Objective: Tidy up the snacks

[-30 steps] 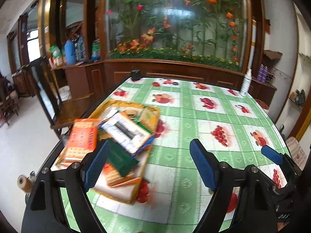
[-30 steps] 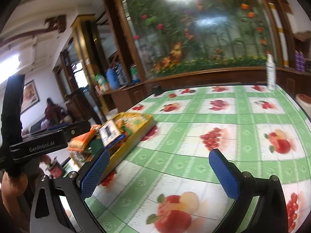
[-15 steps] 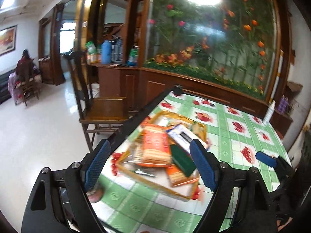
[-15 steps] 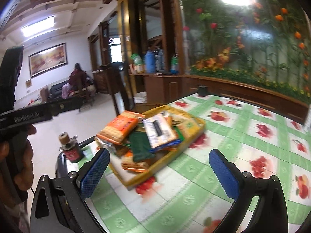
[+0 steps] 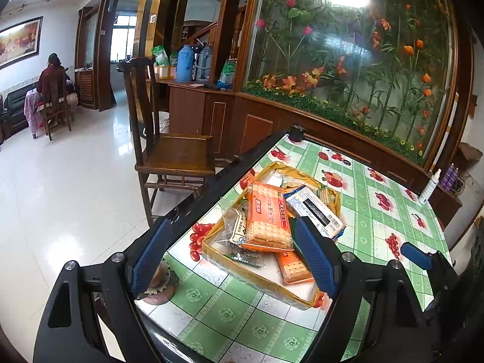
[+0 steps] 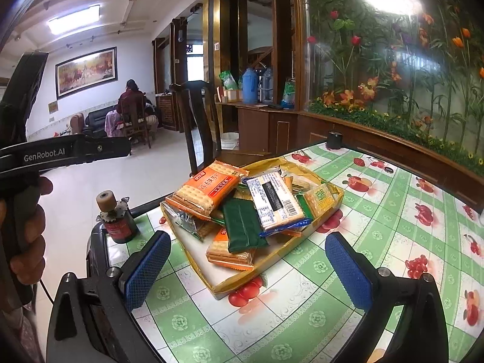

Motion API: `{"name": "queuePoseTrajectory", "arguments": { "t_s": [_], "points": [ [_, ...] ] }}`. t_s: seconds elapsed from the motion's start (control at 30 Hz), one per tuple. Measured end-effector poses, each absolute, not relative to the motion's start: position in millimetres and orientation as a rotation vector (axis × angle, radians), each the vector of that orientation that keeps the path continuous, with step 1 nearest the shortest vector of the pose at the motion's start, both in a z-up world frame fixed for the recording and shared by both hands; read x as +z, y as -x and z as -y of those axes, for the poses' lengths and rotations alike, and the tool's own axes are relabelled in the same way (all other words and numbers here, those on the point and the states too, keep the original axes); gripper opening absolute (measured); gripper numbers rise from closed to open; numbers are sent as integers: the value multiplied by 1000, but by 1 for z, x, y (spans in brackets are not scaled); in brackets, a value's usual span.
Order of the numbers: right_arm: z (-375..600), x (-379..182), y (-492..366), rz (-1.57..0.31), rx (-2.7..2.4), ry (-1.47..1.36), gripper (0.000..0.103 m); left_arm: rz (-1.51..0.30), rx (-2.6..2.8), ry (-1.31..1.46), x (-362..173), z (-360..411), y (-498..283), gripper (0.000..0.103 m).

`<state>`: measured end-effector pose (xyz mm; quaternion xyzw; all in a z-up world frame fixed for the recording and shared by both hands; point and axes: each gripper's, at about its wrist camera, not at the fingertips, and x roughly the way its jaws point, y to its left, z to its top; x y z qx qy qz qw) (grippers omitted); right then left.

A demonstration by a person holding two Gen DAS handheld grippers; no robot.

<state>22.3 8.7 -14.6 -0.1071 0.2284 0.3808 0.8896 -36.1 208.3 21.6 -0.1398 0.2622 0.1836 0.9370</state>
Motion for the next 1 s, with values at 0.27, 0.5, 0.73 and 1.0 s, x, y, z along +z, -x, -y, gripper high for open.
{"name": "queuePoseTrajectory", "arguments": {
  "t_s": [0.27,0.5,0.73,1.0],
  "points": [
    [-9,-16,-24,-482,787,229,102,-540,415,252,23,-204,35,85],
    [-6,-18,-25,-483,780,235,102,-549,418,234,22,-200,33,85],
    [-4,-17,-28,-480,776,236,102,-559,403,243,21,-201,34,85],
    [-10,-15,-26,-477,785,248,102,-587,413,281,10,-210,34,85]
  ]
}}
